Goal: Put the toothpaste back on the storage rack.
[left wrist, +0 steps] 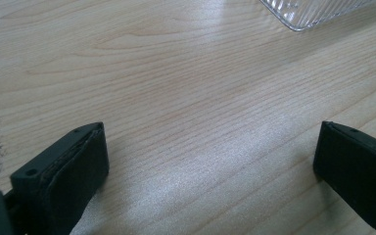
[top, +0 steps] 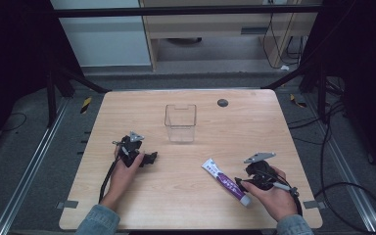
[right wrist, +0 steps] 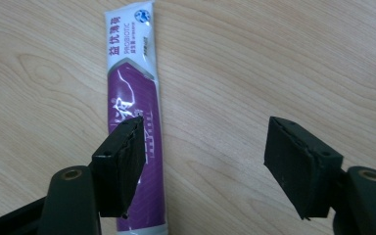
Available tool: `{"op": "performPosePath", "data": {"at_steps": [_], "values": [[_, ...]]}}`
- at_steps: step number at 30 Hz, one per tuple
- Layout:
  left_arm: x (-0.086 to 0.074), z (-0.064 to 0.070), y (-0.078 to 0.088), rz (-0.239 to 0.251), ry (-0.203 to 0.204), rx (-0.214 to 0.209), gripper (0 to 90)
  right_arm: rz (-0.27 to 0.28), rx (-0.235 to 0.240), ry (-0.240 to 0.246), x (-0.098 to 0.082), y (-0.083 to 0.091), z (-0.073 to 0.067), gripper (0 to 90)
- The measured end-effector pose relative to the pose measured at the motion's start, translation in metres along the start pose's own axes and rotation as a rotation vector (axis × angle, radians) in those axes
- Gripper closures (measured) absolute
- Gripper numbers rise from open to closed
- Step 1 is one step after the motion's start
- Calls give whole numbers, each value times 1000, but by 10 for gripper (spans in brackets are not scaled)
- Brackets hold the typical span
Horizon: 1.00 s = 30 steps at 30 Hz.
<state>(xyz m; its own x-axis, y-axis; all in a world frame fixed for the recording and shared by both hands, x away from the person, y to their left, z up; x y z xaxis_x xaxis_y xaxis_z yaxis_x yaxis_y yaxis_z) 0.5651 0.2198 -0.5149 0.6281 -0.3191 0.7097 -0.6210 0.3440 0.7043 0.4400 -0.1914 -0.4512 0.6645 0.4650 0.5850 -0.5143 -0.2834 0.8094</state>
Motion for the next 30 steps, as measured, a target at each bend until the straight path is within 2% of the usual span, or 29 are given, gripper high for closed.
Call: {"op": "performPosePath", "data": {"at_steps": [1,2,11,20,30], "values": [[0,0,0,0,0,0,0,-1,6,-4,1,0,-1,322],[0,0,0,0,0,0,0,-14,6,14,4,-1,-4,327],[0,0,0,2,2,0,0,-33,30,65,20,-3,-15,372],[0,0,0,1,2,1,0,-72,42,116,41,-8,-21,356],[0,0,-1,1,2,2,0,-114,67,130,48,-21,-29,354]]}}
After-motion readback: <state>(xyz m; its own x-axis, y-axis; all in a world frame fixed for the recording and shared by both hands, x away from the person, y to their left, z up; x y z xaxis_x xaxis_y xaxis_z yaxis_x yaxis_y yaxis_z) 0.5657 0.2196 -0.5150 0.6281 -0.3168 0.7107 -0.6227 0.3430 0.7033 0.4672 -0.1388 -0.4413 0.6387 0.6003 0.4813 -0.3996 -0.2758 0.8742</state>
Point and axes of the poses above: each handheld gripper's, and its own axes: y roughly backward along the jaws, x roughly out of its top, z roughly to its right, the point moved 1 cm from there along -y, roughly forward along the jaws, and after that the axes turned 3 degrees about y, right-handed, at the moved point
